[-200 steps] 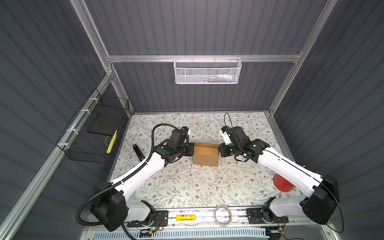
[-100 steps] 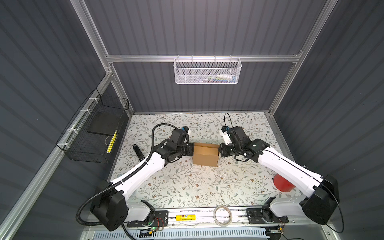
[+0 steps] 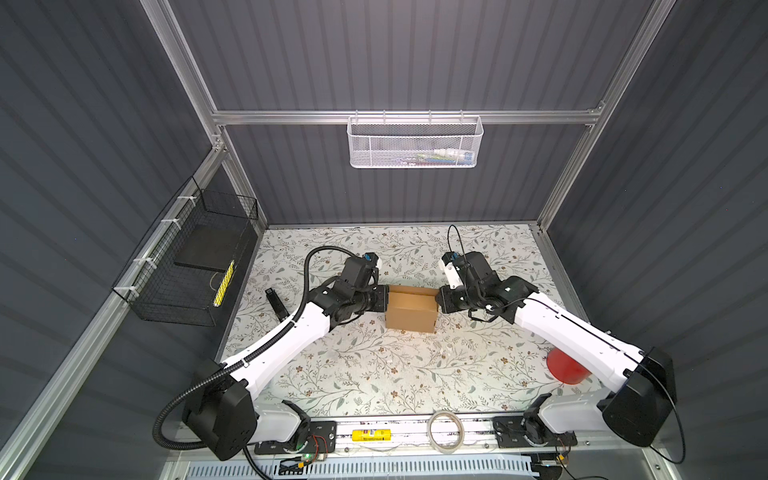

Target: Fold the paper box

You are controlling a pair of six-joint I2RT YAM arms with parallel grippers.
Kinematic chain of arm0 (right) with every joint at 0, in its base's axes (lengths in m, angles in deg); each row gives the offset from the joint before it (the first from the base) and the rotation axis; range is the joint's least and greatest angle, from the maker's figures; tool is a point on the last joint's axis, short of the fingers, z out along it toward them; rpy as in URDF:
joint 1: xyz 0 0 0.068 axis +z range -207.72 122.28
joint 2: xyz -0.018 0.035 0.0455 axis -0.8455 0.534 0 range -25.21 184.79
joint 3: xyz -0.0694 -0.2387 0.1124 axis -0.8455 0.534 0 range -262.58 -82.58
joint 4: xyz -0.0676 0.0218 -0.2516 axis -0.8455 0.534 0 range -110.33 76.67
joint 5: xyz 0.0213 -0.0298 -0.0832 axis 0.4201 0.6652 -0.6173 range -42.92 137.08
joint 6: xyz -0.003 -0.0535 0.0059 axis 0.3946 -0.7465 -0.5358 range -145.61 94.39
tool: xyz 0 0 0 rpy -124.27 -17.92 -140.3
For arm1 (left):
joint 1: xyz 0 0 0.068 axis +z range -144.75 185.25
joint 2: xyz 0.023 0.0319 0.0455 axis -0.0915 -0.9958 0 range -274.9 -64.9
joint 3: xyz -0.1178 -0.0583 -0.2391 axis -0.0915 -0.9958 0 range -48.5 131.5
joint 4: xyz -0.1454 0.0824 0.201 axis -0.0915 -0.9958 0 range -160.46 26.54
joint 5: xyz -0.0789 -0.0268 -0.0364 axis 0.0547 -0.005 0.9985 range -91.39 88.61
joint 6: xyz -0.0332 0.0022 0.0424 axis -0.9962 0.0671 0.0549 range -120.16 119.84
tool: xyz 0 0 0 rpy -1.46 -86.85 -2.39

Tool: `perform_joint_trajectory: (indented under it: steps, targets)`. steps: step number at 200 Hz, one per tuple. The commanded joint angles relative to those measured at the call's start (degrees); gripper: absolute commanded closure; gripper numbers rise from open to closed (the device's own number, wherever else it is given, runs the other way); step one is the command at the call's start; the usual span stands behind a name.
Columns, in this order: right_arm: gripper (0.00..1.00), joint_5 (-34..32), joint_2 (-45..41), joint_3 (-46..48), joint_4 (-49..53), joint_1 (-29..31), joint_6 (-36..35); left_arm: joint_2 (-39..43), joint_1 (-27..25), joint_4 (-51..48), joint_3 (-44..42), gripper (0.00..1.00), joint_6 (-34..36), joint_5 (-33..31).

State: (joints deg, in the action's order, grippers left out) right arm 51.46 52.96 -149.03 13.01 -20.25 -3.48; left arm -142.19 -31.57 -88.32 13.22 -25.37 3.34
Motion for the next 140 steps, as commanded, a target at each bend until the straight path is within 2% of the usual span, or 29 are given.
perform_joint_trajectory:
  steps: [1,42,140]
  targets:
    - [0.81,2.0,0.9,-1.6,-1.0,0.6,-0.1,-0.7,-1.3,-1.3,1.4,1.0,1.1,3.6]
    - [0.78,1.2,0.9,-1.4,-0.5,0.6,-0.2,-0.2,-1.3,-1.3,1.2,1.0,0.9,3.0]
    - [0.82,0.5,1.9,-1.5,0.4,0.6,-0.1,-0.4,-1.3,-1.5,1.3,1.0,0.9,3.1]
